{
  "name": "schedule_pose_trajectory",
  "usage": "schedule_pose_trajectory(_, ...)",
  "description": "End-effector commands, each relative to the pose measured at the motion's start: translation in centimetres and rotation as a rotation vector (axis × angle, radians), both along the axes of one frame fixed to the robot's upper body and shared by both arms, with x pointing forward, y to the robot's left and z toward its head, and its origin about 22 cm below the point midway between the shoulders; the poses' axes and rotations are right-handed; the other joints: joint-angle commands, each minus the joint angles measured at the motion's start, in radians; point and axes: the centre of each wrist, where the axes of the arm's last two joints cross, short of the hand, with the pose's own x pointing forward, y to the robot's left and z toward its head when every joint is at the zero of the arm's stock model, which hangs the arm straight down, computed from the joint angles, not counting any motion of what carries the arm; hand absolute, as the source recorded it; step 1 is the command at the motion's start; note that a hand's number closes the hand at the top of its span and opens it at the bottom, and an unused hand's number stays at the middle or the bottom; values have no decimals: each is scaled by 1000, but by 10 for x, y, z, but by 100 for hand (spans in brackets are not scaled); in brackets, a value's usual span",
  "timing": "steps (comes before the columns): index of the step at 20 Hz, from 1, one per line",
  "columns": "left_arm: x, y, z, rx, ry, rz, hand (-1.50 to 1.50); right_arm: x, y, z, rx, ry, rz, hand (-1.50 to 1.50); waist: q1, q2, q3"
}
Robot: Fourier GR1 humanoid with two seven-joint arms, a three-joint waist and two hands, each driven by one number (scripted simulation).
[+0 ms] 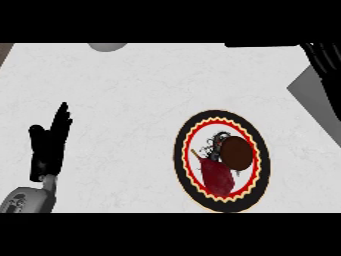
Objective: Pick the cupcake from the plate and place it in the cardboard box
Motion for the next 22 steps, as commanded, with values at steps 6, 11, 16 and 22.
schedule_pose_trajectory(6, 29, -25, 72, 225, -381, -477, 0, 15, -10, 61, -58, -223, 415, -150, 30, -32, -11)
schedule_pose_trajectory(11, 32, -20, 73, 173, -366, -570, 0, 31, -59, 40, -395, -215, 466, -150, 52, -12, -12)
schedule_pose_trajectory(16, 37, -18, 88, 188, -376, -558, 0, 31, -60, 30, -563, -413, 577, -150, 52, -18, -11)
schedule_pose_trajectory(22, 33, -18, 80, 171, -359, -580, 0, 36, -40, 42, -869, -492, 637, -150, 47, -25, -14)
